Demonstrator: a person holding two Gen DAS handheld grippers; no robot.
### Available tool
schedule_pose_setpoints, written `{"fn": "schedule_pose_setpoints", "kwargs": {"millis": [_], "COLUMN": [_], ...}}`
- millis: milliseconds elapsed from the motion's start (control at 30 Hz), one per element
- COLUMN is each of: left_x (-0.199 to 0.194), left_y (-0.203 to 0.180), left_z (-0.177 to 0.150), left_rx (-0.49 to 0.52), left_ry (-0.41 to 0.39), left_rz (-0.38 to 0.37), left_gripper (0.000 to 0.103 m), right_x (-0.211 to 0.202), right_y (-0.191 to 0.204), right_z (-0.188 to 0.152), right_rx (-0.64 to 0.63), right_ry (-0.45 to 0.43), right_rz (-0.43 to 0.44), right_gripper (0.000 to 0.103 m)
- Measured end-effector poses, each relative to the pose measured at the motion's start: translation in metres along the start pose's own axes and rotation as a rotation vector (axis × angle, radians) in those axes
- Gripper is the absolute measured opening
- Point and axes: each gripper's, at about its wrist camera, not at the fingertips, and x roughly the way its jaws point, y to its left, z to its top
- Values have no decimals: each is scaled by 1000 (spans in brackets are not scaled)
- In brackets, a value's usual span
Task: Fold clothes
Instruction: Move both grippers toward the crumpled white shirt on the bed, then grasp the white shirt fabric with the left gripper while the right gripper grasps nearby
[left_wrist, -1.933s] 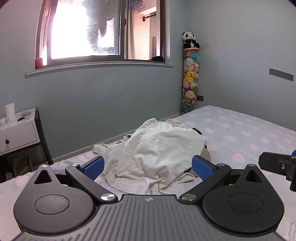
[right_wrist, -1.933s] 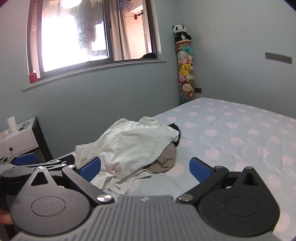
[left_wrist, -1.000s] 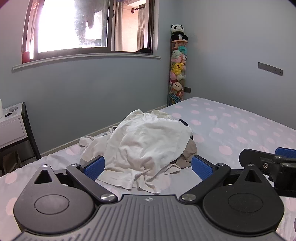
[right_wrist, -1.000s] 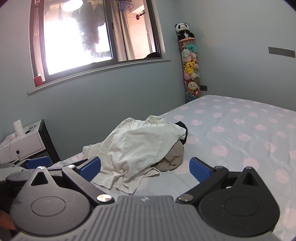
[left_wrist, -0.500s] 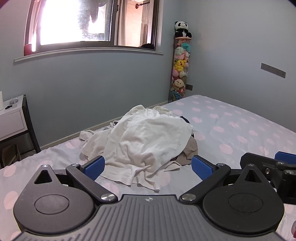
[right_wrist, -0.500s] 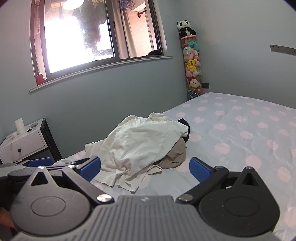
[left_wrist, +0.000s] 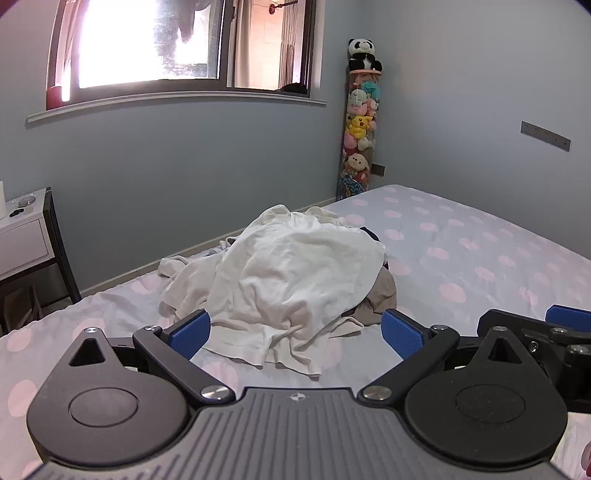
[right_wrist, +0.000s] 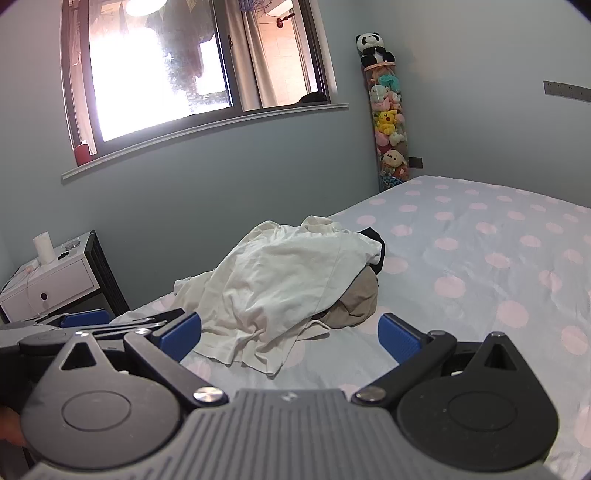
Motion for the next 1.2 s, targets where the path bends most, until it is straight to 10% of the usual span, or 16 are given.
{"fn": "schedule_pose_setpoints", "kwargs": {"millis": [867,1200], "left_x": [18,65], "left_y": [3,16], "left_z": [26,59], "left_rx": [-44,-129], "left_ry": [-27,-12], "left_rz": [-16,-47], "left_gripper": [99,99], "right_x": [40,104], "right_y": [-9,-34], "right_z": [30,73], "right_rx": [-67,69], "right_ry": [17,110], "right_rz": [37,200], "right_gripper": [102,103]}}
